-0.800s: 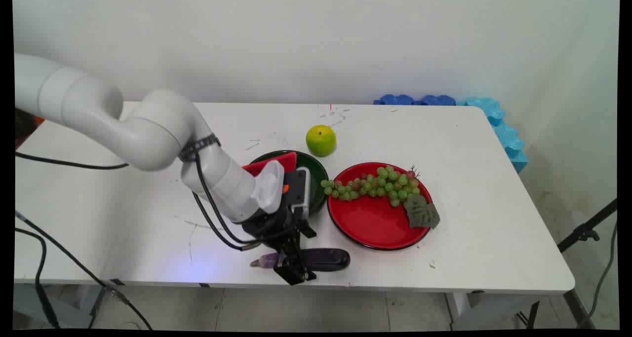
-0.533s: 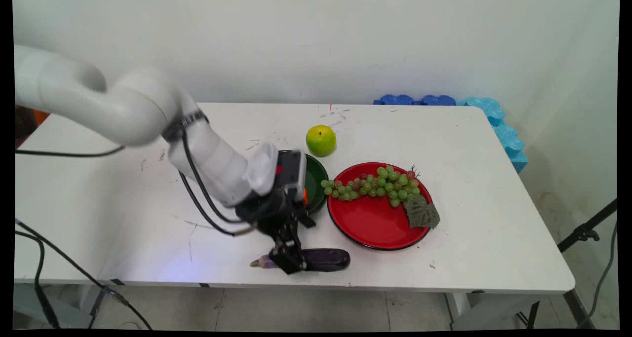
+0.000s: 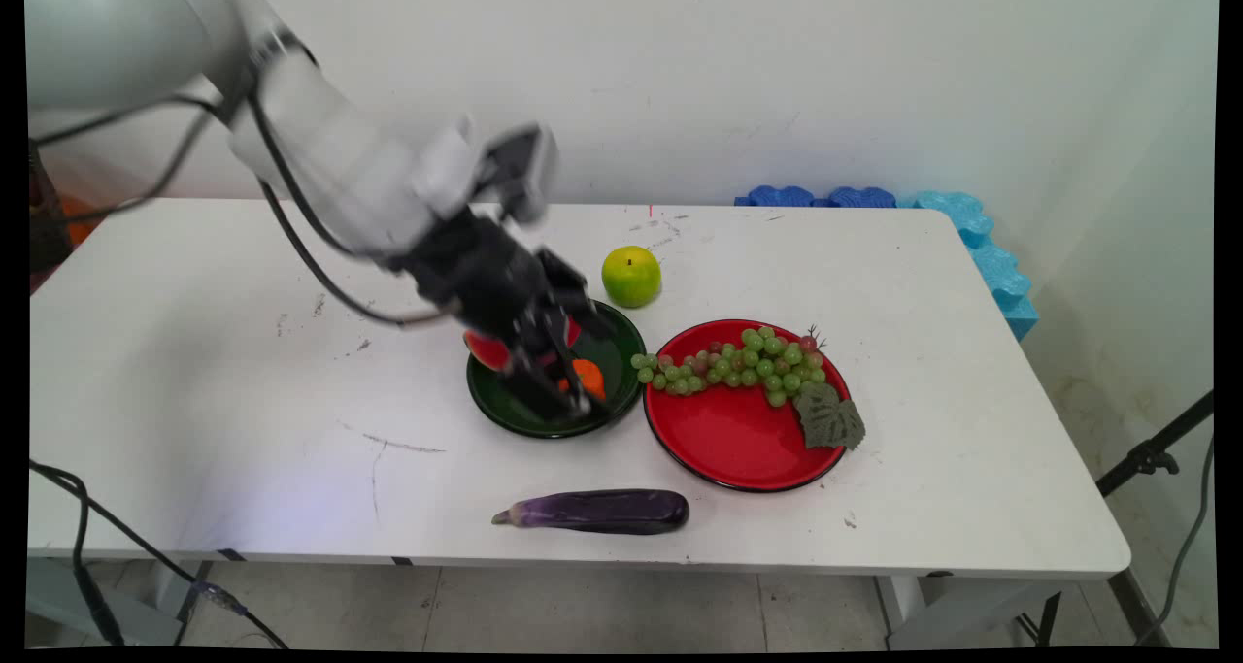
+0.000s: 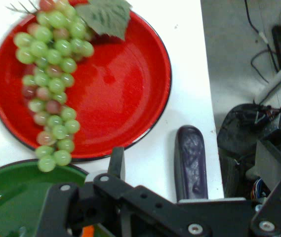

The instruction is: Pick up the mandarin from the green plate

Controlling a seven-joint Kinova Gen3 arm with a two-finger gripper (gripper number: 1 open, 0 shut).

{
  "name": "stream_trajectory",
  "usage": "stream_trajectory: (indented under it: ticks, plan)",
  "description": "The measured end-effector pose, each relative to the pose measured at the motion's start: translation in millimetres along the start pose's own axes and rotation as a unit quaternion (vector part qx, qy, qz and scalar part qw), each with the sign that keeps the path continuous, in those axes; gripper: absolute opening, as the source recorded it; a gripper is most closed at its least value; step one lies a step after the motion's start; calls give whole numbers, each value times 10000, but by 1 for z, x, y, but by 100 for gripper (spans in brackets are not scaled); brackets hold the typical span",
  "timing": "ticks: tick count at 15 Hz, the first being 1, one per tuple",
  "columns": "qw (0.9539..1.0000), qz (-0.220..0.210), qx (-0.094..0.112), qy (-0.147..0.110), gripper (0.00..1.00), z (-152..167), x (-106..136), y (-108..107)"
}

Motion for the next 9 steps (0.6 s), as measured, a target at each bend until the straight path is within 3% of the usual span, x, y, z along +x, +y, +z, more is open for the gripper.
stream_trajectory:
  ticks: [5, 9]
  plan:
    - [9991, -103, 81, 397, 100, -56, -7, -24]
    - [9985, 50, 6, 545, 100, -83, -22, -30]
